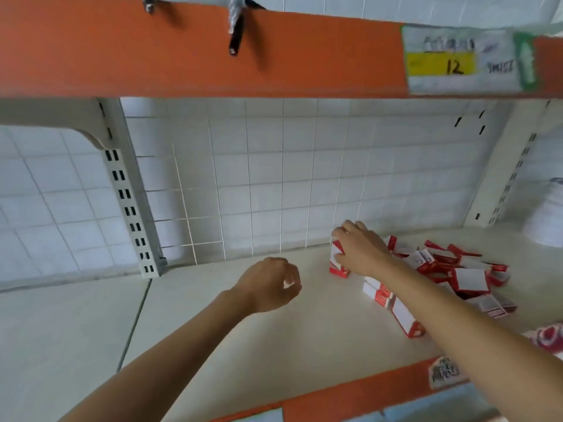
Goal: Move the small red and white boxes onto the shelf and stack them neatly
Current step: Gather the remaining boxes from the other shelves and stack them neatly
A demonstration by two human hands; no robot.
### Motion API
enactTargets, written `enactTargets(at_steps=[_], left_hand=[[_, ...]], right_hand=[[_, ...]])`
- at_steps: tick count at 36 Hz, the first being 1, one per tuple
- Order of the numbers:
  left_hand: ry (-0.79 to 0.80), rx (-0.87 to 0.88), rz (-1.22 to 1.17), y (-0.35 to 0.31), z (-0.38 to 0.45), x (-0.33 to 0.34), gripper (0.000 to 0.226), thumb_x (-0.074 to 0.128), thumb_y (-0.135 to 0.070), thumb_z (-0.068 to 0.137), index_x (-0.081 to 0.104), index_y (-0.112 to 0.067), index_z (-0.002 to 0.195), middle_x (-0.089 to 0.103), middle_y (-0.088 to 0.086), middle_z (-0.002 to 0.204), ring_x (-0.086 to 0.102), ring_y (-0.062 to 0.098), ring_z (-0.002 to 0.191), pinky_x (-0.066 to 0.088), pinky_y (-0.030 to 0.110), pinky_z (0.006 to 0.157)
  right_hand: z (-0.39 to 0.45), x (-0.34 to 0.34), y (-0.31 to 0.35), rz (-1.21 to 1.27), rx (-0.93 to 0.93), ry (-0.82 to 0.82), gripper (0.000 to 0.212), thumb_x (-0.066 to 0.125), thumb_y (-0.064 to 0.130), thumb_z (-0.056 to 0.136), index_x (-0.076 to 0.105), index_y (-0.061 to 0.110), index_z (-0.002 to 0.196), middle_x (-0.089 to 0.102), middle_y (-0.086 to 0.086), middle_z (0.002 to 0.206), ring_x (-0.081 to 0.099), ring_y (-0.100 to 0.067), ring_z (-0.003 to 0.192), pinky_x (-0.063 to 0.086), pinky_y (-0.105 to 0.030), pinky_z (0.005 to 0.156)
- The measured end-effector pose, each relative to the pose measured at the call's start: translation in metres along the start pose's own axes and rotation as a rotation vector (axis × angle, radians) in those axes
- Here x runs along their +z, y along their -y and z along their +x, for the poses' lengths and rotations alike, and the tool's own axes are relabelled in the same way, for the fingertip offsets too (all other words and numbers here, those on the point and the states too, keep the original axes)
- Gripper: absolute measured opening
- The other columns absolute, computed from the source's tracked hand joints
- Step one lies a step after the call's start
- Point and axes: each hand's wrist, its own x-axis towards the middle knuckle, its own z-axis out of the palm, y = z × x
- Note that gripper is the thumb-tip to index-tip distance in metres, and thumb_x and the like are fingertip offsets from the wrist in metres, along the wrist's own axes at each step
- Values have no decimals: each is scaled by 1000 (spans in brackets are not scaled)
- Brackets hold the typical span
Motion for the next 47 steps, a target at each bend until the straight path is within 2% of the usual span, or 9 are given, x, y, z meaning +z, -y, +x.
enactTargets(at_steps=[4, 7, 11, 18, 30, 35, 41, 44, 47], left_hand=[[-42, -96, 31, -6, -4, -1, 16, 55, -30, 88, 68, -23, 94, 63, -5, 96, 61, 14, 88, 50, 30, 80], [-37, -167, 63, -11, -12, -1, 16, 54, -31, 90, 67, -23, 94, 63, -4, 98, 59, 13, 90, 46, 26, 77], [-58, -278, 78, -16, -25, -2, 16, 55, -31, 90, 67, -22, 95, 63, -3, 99, 59, 14, 91, 47, 26, 78], [-40, -429, 126, -15, -84, 0, 19, 53, -27, 91, 68, -19, 100, 64, -1, 102, 60, 15, 91, 44, 24, 72], [-166, -720, 236, 38, -258, -61, 19, 53, -24, 89, 68, -21, 100, 64, -1, 103, 61, 16, 91, 45, 26, 73], [-188, -832, 273, 58, -357, -85, 21, 53, -22, 88, 67, -22, 104, 64, -2, 103, 60, 17, 94, 38, 23, 67], [-220, -1016, 297, 81, -499, -112, 18, 53, -23, 86, 68, -23, 95, 66, -3, 96, 62, 19, 88, 51, 29, 71], [-228, -1068, 314, 86, -556, -118, 18, 53, -23, 88, 69, -21, 96, 66, -4, 99, 61, 15, 90, 45, 23, 70], [-242, -1115, 319, 91, -600, -122, 22, 51, -23, 88, 69, -22, 99, 66, -6, 100, 60, 14, 92, 40, 20, 69]], right_hand=[[12, 11, -8, 16, -14, 159, 42, 53, 27, 90, 41, 13, 127, 41, -8, 127, 49, -29, 108, 40, -37, 84], [14, 17, -7, 106, -69, 210, 27, 55, 13, 84, 37, 13, 104, 37, -9, 111, 49, -28, 83, 44, -36, 70], [15, 16, 9, 268, -234, 210, 34, 63, 20, 78, 41, 13, 103, 37, -3, 99, 50, -25, 84, 32, -26, 54], [1, 12, 86, 459, -546, 236, 50, 73, 32, 75, 44, 16, 111, 39, 1, 104, 49, -21, 94, 41, -29, 74], [-44, -18, 256, 562, -856, 208, 47, 74, 31, 74, 45, 22, 110, 39, 4, 105, 50, -21, 92, 44, -32, 77], [-77, -28, 354, 565, -966, 241, 46, 73, 30, 75, 45, 23, 112, 39, 3, 107, 53, -23, 94, 46, -33, 80], [-131, -41, 492, 615, -1133, 218, 46, 73, 28, 75, 45, 22, 112, 40, 3, 107, 52, -20, 93, 46, -31, 79], [-158, -40, 551, 609, -1205, 247, 45, 72, 28, 75, 44, 20, 109, 37, 4, 104, 51, -20, 91, 43, -30, 76], [-180, -35, 597, 600, -1284, 298, 47, 72, 30, 76, 44, 21, 112, 36, 7, 112, 49, -19, 102, 41, -27, 79]])
